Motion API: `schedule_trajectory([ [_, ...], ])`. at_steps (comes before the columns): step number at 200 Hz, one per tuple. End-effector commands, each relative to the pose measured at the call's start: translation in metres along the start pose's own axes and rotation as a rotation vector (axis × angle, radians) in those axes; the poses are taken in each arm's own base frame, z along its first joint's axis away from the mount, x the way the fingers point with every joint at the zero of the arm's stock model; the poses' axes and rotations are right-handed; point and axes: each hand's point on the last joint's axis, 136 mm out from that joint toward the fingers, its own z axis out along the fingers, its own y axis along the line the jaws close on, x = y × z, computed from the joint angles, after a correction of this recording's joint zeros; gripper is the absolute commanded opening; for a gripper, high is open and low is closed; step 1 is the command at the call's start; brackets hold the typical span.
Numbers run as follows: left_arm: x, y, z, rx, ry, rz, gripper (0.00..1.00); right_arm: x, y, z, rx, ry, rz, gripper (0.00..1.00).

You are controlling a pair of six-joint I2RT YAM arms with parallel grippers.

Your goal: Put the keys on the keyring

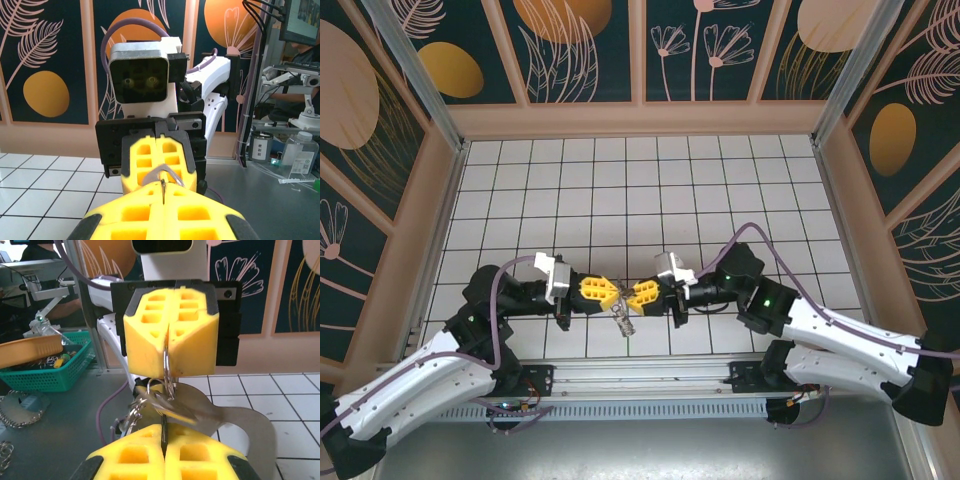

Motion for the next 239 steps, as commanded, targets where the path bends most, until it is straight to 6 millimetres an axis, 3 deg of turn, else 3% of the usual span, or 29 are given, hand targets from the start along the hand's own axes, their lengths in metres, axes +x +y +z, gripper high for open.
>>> schedule_trajectory([
  [1,-0.013,-0.006,-0.002,0.011,-0.030,0.047,0.00,-0.009,-0.003,-0.005,0.047,-0.024,-0.043,0.00],
  [98,0.000,0.003,0.000,-0.019,0.018,0.030,0.00,-0.036,-0.023,-0.025,0.240,-0.094,-0.122,0.00],
  [154,0.012,0.010,0.005,-0.035,0.055,0.009,0.00,-0.028,-0.041,-0.018,0.306,-0.038,-0.114,0.00],
  [201,0.015,0.014,0.006,-0.048,0.066,0.004,0.00,-0.020,-0.037,-0.004,0.276,0.012,-0.135,0.00],
  [239,0.015,0.017,0.005,-0.070,0.069,0.011,0.00,-0.026,-0.031,-0.008,0.274,-0.021,-0.168,0.00],
])
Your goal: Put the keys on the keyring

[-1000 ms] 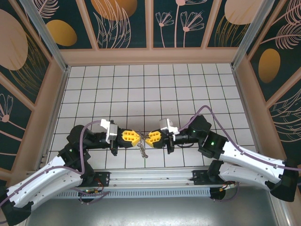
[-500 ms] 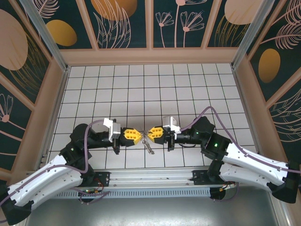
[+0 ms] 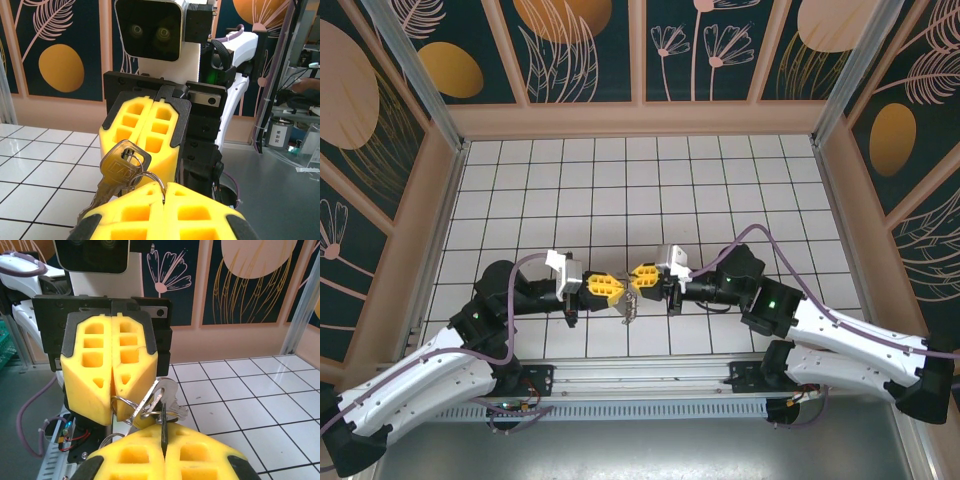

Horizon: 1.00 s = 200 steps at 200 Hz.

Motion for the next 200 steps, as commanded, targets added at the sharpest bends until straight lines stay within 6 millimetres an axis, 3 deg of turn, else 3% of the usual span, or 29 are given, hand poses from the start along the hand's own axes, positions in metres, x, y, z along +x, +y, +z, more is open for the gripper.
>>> schedule_trajectory([
  [1,-0.011,-0.002,-0.001,0.000,-0.021,0.038,0.00,-0.028,0.003,-0.006,0.007,-0.085,-0.058,0.00],
  [87,-0.014,0.002,-0.004,-0.040,-0.022,0.040,0.00,-0.028,-0.013,-0.021,0.138,-0.064,-0.083,0.00],
  [140,-0.005,0.017,-0.001,-0.109,0.009,0.018,0.00,-0.024,-0.019,-0.016,0.183,-0.034,-0.103,0.00],
  [200,0.018,0.050,-0.010,-0.302,0.041,-0.033,0.30,0.012,-0.057,-0.001,0.355,0.175,-0.058,0.00],
])
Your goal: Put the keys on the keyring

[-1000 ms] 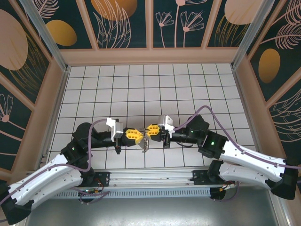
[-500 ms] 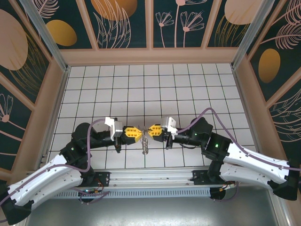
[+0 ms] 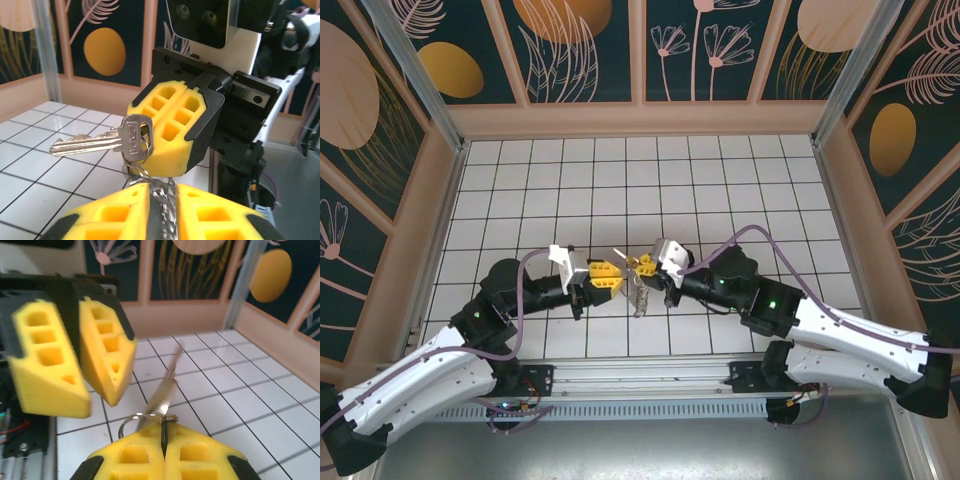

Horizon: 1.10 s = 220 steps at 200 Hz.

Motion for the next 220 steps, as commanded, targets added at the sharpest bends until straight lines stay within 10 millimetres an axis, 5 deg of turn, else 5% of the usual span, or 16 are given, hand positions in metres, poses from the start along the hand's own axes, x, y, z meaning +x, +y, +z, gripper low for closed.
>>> schedule_trajectory([
  [1,0.007,0.017,-0.004,-0.107,0.004,-0.017,0.31,-0.005,-0.019,0.004,0.102,0.037,0.001,0.00],
  [85,0.026,0.066,-0.028,-0.421,0.008,-0.101,0.38,0.016,-0.048,0.036,0.172,0.181,0.067,0.00],
  [135,0.043,0.081,-0.039,-0.516,-0.010,-0.144,0.39,0.043,-0.077,0.084,0.183,0.285,0.145,0.00],
  [220,0.053,0.106,-0.086,-0.753,-0.104,-0.166,0.44,0.065,-0.125,0.167,0.133,0.302,0.239,0.00],
])
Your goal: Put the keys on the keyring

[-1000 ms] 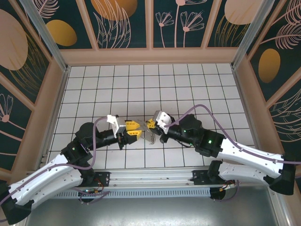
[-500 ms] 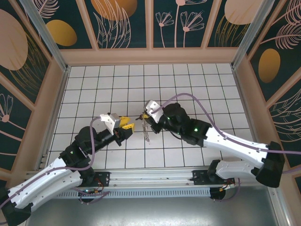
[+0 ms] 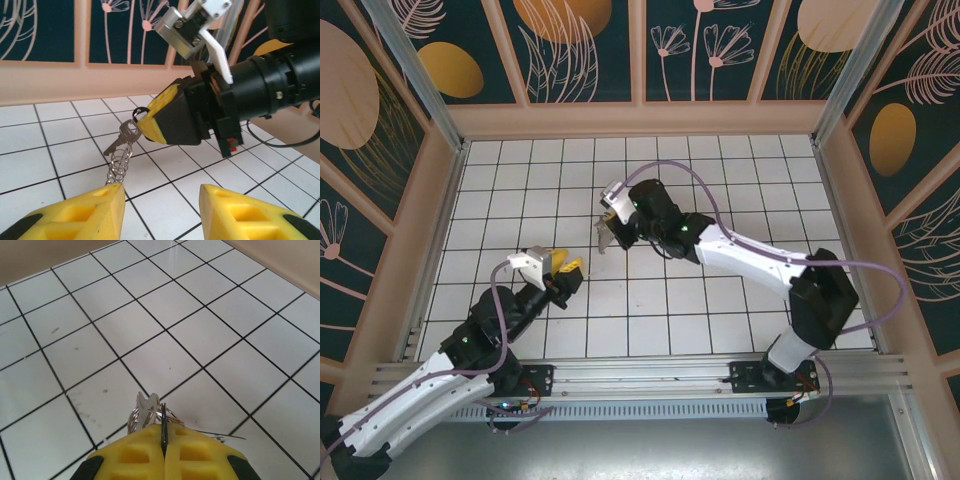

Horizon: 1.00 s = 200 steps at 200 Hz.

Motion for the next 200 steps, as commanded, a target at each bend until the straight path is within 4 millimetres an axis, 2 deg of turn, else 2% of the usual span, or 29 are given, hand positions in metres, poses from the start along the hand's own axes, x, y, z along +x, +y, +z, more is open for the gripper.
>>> schedule_trajectory([
  [1,0.004,0.014,-0.003,-0.069,-0.011,-0.021,0.44,-0.029,-0.004,0.015,-0.047,-0.082,0.037,0.00],
  [25,0.004,0.015,-0.004,-0.077,-0.008,-0.008,0.45,-0.026,-0.007,0.031,-0.060,-0.069,0.051,0.00],
  [45,-0.001,0.017,-0.005,-0.094,-0.016,0.006,0.45,-0.015,-0.009,0.033,-0.052,-0.055,0.068,0.00],
  [75,-0.003,0.013,0.000,-0.078,-0.024,0.019,0.46,0.018,-0.009,0.024,-0.044,-0.013,0.114,0.00],
  [136,0.009,-0.001,0.023,-0.030,0.044,0.047,0.46,0.076,-0.017,-0.010,0.019,0.022,0.215,0.00],
  [167,0.013,-0.006,0.030,-0.009,0.069,0.053,0.46,0.105,-0.025,-0.015,0.035,0.042,0.274,0.00],
  [200,0.012,-0.008,0.031,-0.004,0.075,0.052,0.47,0.134,-0.020,-0.012,0.021,0.066,0.349,0.00],
])
